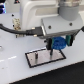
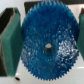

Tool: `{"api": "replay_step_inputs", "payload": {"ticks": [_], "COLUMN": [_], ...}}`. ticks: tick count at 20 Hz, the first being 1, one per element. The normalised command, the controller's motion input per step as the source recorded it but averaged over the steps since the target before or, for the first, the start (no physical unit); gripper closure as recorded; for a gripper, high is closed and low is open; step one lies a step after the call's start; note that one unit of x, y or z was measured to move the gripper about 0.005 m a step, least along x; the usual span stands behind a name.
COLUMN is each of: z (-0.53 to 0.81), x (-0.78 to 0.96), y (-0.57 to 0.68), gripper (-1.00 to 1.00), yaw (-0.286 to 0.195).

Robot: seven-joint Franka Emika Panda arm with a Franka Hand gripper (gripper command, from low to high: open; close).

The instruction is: Insert the blue gear onto the right peg, followed by the red gear

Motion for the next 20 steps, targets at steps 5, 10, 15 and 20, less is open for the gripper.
{"api": "replay_step_inputs", "payload": {"ticks": [5,10,15,20], "z": [-0.1,0.14,0.36,0.19], "x": [0.15,0.01,0.07,0.05], "y": [-0.07,-0.05,-0.04,-0.01], "gripper": [1.0,1.0,1.0,1.0], "yaw": [0.0,0.0,0.0,0.0]}}
